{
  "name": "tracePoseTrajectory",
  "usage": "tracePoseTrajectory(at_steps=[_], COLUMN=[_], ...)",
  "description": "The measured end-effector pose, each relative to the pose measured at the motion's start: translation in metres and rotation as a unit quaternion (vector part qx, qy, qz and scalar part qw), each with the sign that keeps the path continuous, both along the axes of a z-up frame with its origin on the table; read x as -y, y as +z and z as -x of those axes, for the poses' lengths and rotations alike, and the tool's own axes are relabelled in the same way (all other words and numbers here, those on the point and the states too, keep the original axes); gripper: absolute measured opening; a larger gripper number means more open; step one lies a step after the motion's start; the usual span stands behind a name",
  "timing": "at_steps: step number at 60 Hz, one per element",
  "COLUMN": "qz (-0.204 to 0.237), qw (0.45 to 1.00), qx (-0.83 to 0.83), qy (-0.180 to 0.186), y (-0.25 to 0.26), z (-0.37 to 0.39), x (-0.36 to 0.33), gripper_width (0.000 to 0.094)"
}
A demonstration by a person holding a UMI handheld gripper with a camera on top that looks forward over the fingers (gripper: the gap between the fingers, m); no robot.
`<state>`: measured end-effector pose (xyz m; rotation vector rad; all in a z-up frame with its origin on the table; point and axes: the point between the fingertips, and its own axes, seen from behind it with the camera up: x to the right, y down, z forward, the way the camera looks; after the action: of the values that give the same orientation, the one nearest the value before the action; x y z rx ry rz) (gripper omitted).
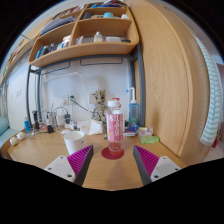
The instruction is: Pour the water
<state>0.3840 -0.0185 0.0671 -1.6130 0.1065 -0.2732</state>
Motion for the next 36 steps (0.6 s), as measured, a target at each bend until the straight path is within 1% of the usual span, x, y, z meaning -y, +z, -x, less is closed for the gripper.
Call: tracePoseTrajectory(at_steps=[6, 14, 18, 29, 36], qz=[-0.007, -0.021, -0.027, -0.015, -0.019], qw=[1.000, 1.000, 1.000, 1.000, 1.000], qx=[-0.010, 0.005, 0.007, 0.007, 0.006], qy=[-0.010, -0.015, -0.008, -0.006, -0.009], y=[0.004, 0.016, 0.019, 0.014, 0.015], z=[0.008, 0.017, 0.024, 0.030, 0.031], x=[0.022, 0.042, 0.047, 0.054, 0.057], gripper_width=[0.0813, 0.0804, 0.0802, 0.0802, 0.0804])
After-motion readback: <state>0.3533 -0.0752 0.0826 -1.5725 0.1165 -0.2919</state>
